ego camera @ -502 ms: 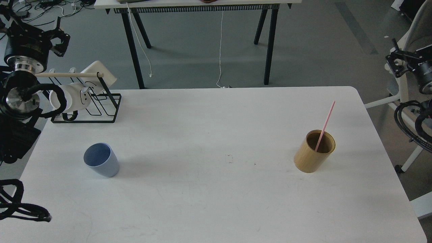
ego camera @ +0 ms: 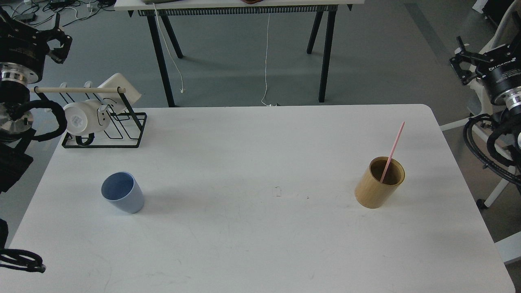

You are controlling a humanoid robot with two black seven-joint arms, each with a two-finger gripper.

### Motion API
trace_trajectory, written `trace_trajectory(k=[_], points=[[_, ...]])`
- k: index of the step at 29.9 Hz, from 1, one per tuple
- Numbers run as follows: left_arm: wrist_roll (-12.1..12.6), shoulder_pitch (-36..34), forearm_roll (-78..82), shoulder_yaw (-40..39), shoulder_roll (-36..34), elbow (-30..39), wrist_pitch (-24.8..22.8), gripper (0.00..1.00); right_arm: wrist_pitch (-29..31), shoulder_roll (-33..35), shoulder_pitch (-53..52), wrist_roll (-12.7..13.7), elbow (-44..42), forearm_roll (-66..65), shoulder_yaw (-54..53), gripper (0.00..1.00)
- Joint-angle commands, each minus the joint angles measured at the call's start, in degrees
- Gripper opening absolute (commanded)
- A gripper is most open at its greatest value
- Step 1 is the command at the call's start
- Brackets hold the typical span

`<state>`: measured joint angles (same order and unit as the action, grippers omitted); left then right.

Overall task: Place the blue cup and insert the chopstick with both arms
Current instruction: 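Lower the left arm from the raised pose toward the blue cup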

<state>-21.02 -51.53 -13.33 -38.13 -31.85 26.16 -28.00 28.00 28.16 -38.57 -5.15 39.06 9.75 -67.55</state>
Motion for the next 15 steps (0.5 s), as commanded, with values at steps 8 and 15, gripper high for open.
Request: trace_trajectory(k=[8, 15], points=[[-0.3, -4.4, 35.4, 3.9, -12.9, 16.4, 0.0, 0.99, 0.0, 0.3, 0.2, 0.0, 0.1, 0.0, -0.4, 0.99], [-0.4, -5.7, 62.8, 4.0, -20.8, 31.8, 0.0, 0.97, 0.0, 0.5, 0.8, -0.1, 0.1, 0.0, -0.5, 0.99]])
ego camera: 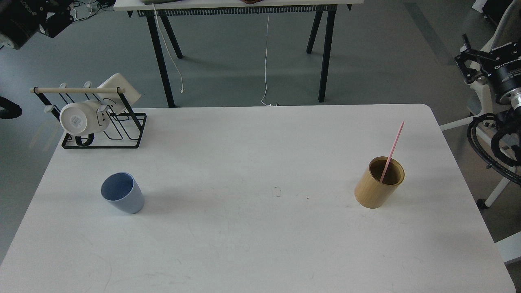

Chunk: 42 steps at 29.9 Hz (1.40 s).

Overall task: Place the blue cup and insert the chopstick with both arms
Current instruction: 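Lower the left arm from the raised pose toward the blue cup, then grasp the blue cup from its side with the left gripper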

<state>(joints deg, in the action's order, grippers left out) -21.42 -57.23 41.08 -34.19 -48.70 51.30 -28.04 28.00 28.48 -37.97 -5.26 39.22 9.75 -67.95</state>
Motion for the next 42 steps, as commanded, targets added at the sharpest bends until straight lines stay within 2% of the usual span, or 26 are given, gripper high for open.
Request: trace_trajectory(k=[1, 6, 10, 15, 19, 23, 27, 32, 34, 37, 39, 42], points=[[0.0, 0.2, 10.7, 0.2, -5.4, 9.5, 0.0, 0.97, 0.0, 0.2, 0.2, 0.0, 0.0, 0.0, -0.1, 0.99], [-0.1, 2.3, 26.3, 1.8, -12.1, 21.9, 0.0, 0.94, 0.0, 1.7, 0.4, -0.1, 0.0, 0.0, -0.1, 0.99], [-0.3, 6.2, 36.4, 5.2, -13.5, 25.3, 0.0, 0.92, 0.0, 1.8, 0.4, -0.1, -0.1, 0.0, -0.2, 0.99], [-0.3, 9.9, 48.3, 11.2, -14.4, 25.3, 0.0, 0.92, 0.0, 1.8, 0.5, -0.1, -0.2, 0.0, -0.2, 0.99], [-0.3, 12.7, 51.7, 15.5, -15.9, 25.4, 0.2, 0.92, 0.0, 1.8, 0.5, -0.1, -0.3, 0.0, -0.1, 0.99], [-0.3, 14.9, 55.0, 20.3, -15.4, 24.2, 5.7, 0.91, 0.0, 1.7, 0.5, -0.1, -0.2, 0.0, -0.1, 0.99], [-0.3, 15.0, 62.8, 22.4, -13.4, 21.8, 11.8, 0.84, 0.0, 1.8, 0.4, -0.1, -0.2, 0.0, -0.1, 0.99], [-0.5, 15.1, 65.8, 22.8, -10.1, 15.7, 12.7, 0.79, 0.0, 1.8, 0.5, -0.1, -0.3, 0.0, -0.1, 0.99], [-1.1, 15.2, 65.9, 22.8, -9.1, 13.5, 12.7, 0.74, 0.0, 1.8, 0.5, -0.1, -0.3, 0.0, -0.2, 0.99], [-3.3, 15.4, 66.0, 22.9, -8.9, 12.8, 12.4, 0.59, 0.0, 1.8, 0.5, -0.1, -0.3, 0.0, -0.1, 0.99], [-3.5, 15.4, 66.1, 23.2, -8.9, 12.7, 12.2, 0.46, 0.0, 1.8, 0.5, -0.1, -0.3, 0.0, -0.1, 0.99], [-3.6, 15.3, 66.8, 24.4, -8.9, 12.7, 12.1, 0.34, 0.0, 1.7, 0.5, -0.1, -0.3, 0.0, -0.1, 0.99]])
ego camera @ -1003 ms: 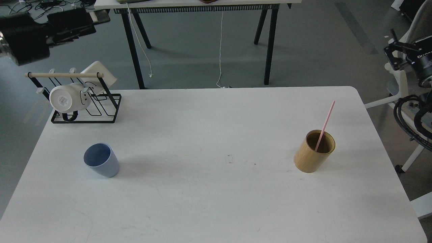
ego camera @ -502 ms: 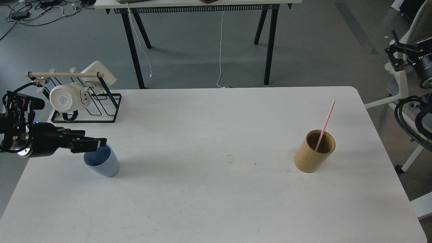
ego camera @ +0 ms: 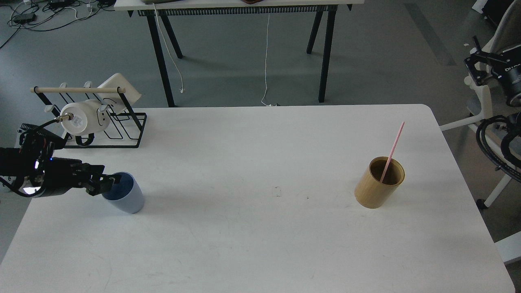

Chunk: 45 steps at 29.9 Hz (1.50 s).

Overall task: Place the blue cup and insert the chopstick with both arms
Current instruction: 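Grasp the blue cup from its side with the left gripper, then carry the blue cup toward the table center and set it down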

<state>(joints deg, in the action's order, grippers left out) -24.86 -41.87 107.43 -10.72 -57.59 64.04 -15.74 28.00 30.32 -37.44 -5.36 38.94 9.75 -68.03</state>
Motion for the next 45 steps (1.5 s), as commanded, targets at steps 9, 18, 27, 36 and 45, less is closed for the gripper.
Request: trace_trajectory(k=[9, 18, 27, 36, 45], points=[[-0.5, -0.5, 0.6, 1.6, 0.8, -1.3, -0.5, 0.07, 0.0, -0.3, 0.0, 0.0, -0.1, 0.0, 0.0, 0.99], [-1.0, -10.8, 0.4, 0.8, 3.1, 2.3, -11.4, 0.03, 0.0, 0.1, -1.6, 0.0, -0.4, -0.3, 0.3, 0.99], [5.4, -19.3, 2.2, 1.2, 19.9, 5.4, -12.3, 0.02, 0.0, 0.0, -13.2, 0.2, -0.4, -0.6, 3.6, 0.99], [7.4, -16.1, 17.3, 1.8, 36.6, 5.1, -12.3, 0.03, -0.1, 0.0, -13.4, 0.2, -0.4, -0.6, 3.7, 0.99], [7.5, -14.2, 17.6, 1.9, 42.9, 3.7, -12.3, 0.04, 0.0, 0.8, -13.2, 0.2, -0.1, -0.5, 3.8, 0.99]])
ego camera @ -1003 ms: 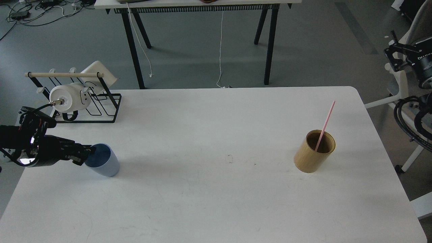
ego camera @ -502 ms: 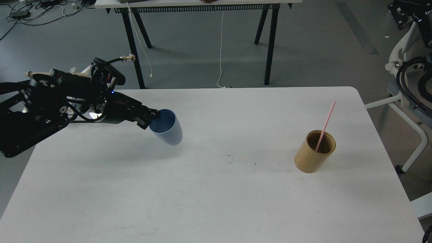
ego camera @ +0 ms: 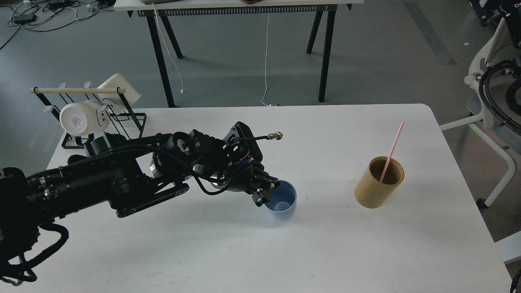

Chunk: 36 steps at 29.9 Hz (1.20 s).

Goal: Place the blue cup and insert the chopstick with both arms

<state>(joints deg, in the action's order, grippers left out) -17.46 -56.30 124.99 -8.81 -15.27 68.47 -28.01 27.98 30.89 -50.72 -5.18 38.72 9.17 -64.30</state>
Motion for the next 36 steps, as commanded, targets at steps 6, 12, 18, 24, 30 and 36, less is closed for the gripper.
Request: trace_trajectory(k=[6, 12, 18, 24, 30, 36], points=[[0.0, 0.7, 0.0, 0.0, 0.2, -1.5, 0.0, 0.09, 0.0, 0.1, 0.3, 0.0, 0.1, 0.1, 0.1, 0.99], [0.0, 0.8, 0.0, -0.2, 0.2, -1.5, 0.0, 0.18, 0.0, 0.2, 0.5, 0.0, 0.2, 0.1, 0.1, 0.99], [-0.8, 0.7, 0.0, -1.4, -0.7, -0.4, 0.0, 0.43, 0.0, 1.6, 1.8, 0.0, 0.6, 0.1, 0.1, 0.99], [-2.0, 0.7, -2.3, -13.1, -2.7, -0.6, 0.0, 0.44, 0.0, 6.1, 5.0, -0.3, 3.3, -1.4, 1.8, 0.99], [-7.4, 0.8, -15.4, -28.6, -3.8, -6.2, 0.0, 0.45, 0.0, 13.1, 11.4, -3.2, 14.6, -14.2, 2.4, 0.99], [-7.4, 0.0, -38.6, -40.0, -3.4, -18.5, 0.0, 0.84, -5.8, 17.8, 16.6, -3.2, 24.0, -30.9, 2.8, 0.98]])
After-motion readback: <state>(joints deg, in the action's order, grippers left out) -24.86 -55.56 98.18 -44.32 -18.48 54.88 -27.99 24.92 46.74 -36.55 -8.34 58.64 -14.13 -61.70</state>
